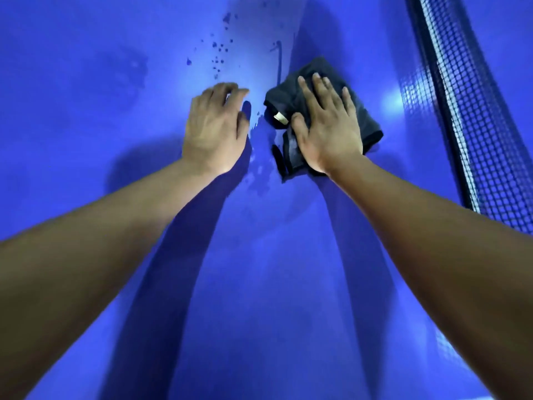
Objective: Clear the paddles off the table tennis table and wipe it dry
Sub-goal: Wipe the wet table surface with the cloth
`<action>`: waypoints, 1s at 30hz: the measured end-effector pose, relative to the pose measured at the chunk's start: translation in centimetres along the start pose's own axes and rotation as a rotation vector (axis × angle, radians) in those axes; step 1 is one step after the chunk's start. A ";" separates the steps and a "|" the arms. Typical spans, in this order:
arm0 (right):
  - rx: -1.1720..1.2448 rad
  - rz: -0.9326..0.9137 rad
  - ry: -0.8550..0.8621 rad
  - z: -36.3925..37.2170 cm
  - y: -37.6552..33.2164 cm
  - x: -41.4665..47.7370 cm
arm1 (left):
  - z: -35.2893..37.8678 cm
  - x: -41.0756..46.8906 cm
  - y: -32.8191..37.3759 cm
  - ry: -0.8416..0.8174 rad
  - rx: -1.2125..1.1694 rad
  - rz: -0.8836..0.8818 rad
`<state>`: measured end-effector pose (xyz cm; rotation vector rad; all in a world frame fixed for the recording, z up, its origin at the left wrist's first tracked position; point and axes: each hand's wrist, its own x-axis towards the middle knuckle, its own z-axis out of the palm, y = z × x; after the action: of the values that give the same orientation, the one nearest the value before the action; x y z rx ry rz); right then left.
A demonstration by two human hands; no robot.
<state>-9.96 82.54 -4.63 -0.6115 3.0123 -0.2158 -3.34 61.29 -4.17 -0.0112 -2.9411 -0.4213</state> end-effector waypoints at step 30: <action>0.028 0.190 0.064 3.3 -12.2 -35.8 | -5.5 -36.1 5.6 -0.084 -0.014 -0.194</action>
<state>27.88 85.07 -4.99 -0.3195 3.0969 -0.2716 33.34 65.70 -3.54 0.2632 -3.0331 -0.4796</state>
